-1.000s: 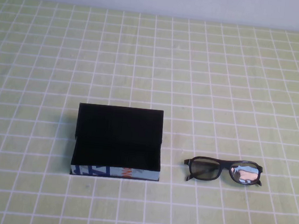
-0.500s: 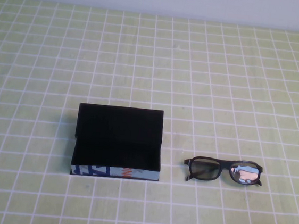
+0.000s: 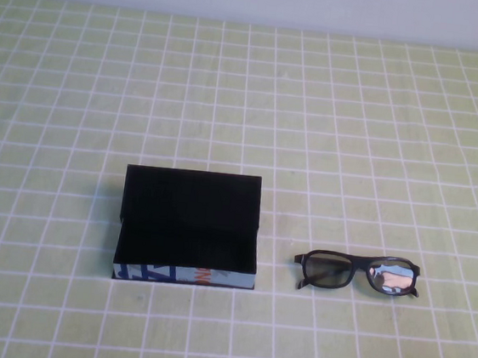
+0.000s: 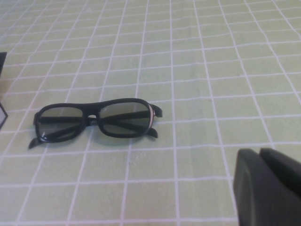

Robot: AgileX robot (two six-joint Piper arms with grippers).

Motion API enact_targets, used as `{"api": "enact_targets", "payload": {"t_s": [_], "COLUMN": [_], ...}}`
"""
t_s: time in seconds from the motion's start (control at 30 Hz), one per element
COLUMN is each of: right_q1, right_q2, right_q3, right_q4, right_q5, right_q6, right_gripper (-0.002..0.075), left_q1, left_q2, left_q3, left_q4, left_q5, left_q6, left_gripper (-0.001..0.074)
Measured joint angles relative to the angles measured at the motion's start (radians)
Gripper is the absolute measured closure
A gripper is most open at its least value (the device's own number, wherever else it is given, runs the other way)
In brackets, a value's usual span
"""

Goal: Return glasses to glasses case

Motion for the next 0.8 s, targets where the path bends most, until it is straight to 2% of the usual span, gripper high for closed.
{"api": "enact_targets", "payload": {"t_s": [0.17, 0.27, 0.43, 0.67, 0.8], "right_q1": [0.000, 0.000, 0.000, 0.000, 0.000], "right_q2": [0.000, 0.000, 0.000, -0.001, 0.000], "right_q3": [0.000, 0.000, 0.000, 0.000, -0.022], "right_q4": [0.147, 0.348, 0.661, 0.816, 0.843], "right_q5": [0.000, -0.019, -0.157, -0.266, -0.134], "right_q6": [0.000, 0.000, 0.000, 0.000, 0.000], "right_gripper": [0.0737, 0.0737, 0.0737, 0.0737, 0.0737], "left_q1": [0.000, 0.000, 0.000, 0.000, 0.000], "left_q2": [0.000, 0.000, 0.000, 0.000, 0.000], "left_q3": [0.000, 0.000, 0.000, 0.000, 0.000], "left_q4": [0.000, 0.000, 0.000, 0.000, 0.000], "left_q5": [0.000, 0.000, 0.000, 0.000, 0.000], "left_q6": [0.000, 0.000, 0.000, 0.000, 0.000], "left_gripper": [0.0737, 0.0737, 0.0737, 0.0737, 0.0737]}}
